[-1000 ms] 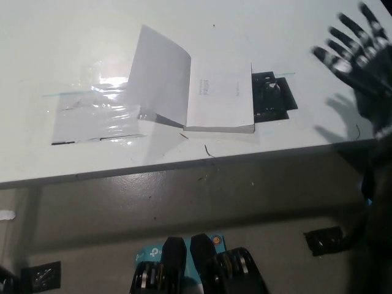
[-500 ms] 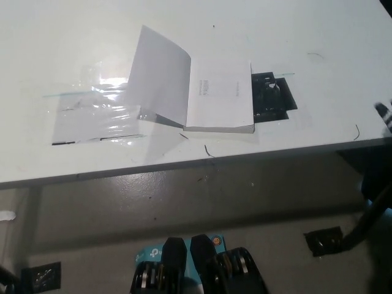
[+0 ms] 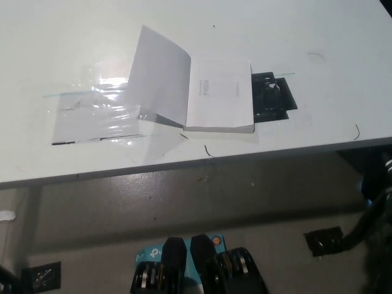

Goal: The robot uses its right hand to slide under the cover of the book kept in the middle of the desk and open it

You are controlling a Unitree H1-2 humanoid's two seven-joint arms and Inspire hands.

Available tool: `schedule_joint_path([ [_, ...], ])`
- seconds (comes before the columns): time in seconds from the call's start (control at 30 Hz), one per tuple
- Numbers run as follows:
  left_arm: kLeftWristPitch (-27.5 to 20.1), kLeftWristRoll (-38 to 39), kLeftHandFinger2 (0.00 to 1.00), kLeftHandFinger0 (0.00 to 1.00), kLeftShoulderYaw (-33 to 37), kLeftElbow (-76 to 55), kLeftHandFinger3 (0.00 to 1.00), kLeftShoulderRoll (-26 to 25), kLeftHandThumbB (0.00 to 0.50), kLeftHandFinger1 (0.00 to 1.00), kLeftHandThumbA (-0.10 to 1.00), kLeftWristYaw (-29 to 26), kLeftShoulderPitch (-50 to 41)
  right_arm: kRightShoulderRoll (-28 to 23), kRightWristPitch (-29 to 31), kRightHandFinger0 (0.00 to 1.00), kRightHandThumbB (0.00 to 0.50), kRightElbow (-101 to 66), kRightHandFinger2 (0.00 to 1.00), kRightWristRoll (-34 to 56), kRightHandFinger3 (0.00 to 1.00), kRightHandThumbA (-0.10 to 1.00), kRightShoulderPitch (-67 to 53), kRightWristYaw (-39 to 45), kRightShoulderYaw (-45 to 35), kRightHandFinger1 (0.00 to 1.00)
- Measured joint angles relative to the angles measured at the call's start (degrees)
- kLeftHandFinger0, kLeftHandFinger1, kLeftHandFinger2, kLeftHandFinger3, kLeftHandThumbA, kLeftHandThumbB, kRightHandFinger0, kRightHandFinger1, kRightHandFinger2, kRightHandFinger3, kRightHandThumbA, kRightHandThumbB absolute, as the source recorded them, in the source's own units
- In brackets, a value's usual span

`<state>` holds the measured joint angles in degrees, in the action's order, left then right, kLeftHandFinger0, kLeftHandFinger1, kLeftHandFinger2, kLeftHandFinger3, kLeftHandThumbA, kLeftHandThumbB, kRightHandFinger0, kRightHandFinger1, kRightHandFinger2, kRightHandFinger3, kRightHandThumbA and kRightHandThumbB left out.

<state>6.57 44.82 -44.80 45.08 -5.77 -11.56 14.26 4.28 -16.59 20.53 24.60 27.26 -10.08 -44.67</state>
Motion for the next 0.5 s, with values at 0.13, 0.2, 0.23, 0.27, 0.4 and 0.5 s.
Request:
schedule_joint_path([
  [0.13,0.0,0.2,1.00,0.99,0.0,0.2,1.00,0.0,0.005,1.00,1.00,0.0,0.0,0.8,2.7,1.00,0.202,5.2,0.96,1.6,1.00,1.00,0.0,-0.9,-0.5,0.99],
  [0.2,-0.1,0.2,1.00,1.00,0.0,0.3,1.00,0.0,0.008,1.00,1.00,-0.1,0.0,0.9,3.9,1.00,0.191,7.6,0.98,1.9,1.00,1.00,0.0,-1.2,-0.5,1.00],
  [0.23,-0.2,0.2,1.00,1.00,0.0,0.4,1.00,0.0,0.008,1.00,1.00,0.0,0.0,1.0,4.5,1.00,0.191,8.7,0.98,2.1,1.00,1.00,0.0,-1.3,-0.4,1.00],
  [0.27,-0.2,0.2,1.00,1.00,0.0,0.5,1.00,0.0,0.016,1.00,1.00,0.0,0.0,1.1,4.9,1.00,0.192,9.8,0.99,2.3,1.00,1.00,0.0,-1.4,-0.4,1.00],
  [0.4,-0.6,0.2,1.00,0.94,0.0,0.7,1.00,0.1,0.009,1.00,1.00,0.0,0.1,1.2,6.1,0.98,0.178,14.5,0.98,2.7,1.00,1.00,0.0,-1.6,0.1,0.98],
  [0.5,-1.3,0.2,1.00,0.99,-0.1,2.1,1.00,-0.1,0.007,1.00,1.00,0.1,0.7,1.3,6.5,0.99,0.170,17.0,0.93,3.2,1.00,1.00,0.0,-1.8,0.7,0.97],
])
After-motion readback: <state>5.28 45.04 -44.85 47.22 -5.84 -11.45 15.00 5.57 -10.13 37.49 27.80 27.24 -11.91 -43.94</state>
